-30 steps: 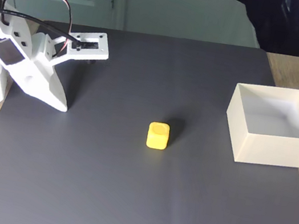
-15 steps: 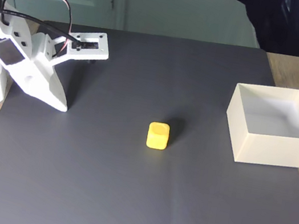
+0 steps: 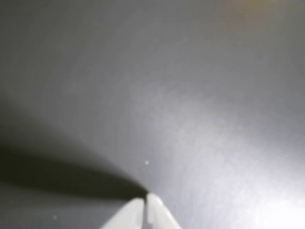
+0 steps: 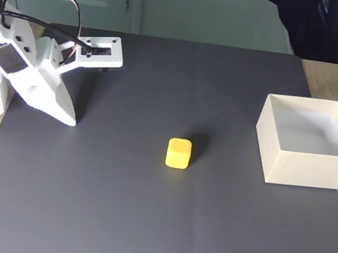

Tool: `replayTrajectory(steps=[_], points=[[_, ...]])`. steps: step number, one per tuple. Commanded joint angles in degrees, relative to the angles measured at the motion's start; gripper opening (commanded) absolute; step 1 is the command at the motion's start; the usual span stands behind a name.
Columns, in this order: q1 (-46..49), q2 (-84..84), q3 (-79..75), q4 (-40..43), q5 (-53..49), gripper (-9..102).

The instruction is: Grasp a cube block and put it in the white box.

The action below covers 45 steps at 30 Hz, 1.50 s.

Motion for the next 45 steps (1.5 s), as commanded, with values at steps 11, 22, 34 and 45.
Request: replayTrajectory(steps=[11, 22, 34, 45], points=[[0.26, 0.44, -0.26, 0.26, -0.44, 0], [0.26, 0.44, -0.26, 0.26, -0.44, 0], [4.48, 0.44, -0.26, 0.26, 0.00, 0], [2.81, 0.44, -0.26, -0.53, 1.93, 0]])
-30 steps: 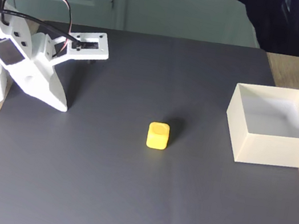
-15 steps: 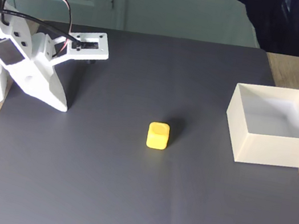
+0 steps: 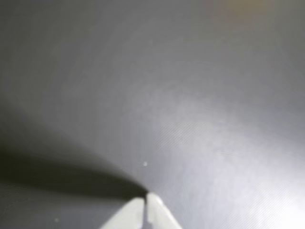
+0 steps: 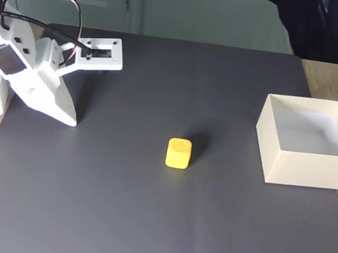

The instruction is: Grasp a cube block and put it in the white box.

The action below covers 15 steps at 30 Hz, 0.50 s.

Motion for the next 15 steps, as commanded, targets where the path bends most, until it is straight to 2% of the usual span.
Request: replayTrajectory(steps=[1, 10, 15], points=[[1.14, 0.44, -0.26, -1.14, 0.79, 0], [4.22, 0.09, -2.64, -8.70, 4.66, 0], [5.45, -18.28, -10.28, -21.01, 6.24, 0]])
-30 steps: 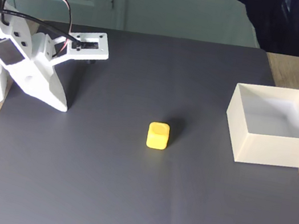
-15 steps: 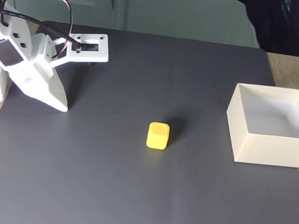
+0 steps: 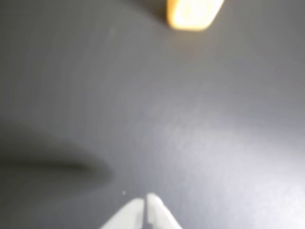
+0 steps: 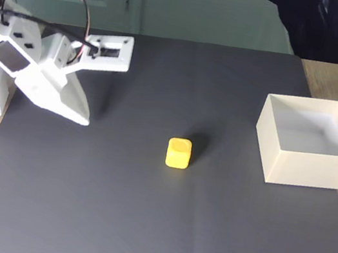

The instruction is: Grasp a cube block and put it in the white box.

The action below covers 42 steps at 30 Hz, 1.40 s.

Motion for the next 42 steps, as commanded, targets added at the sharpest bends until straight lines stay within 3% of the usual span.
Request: replayTrajectory(steps=[1, 7, 14, 24, 28, 42], points=[[0.97, -16.61, -8.79, -9.93, 1.32, 0], [4.31, -47.55, -29.44, -20.83, 3.16, 0], [5.01, -68.12, -48.52, -24.08, 3.34, 3], [3.87, -76.03, -51.59, -27.07, 3.96, 6], [4.83, -77.70, -52.29, -27.95, 4.48, 14], [11.51, -78.05, -53.88, -24.26, 7.73, 22]])
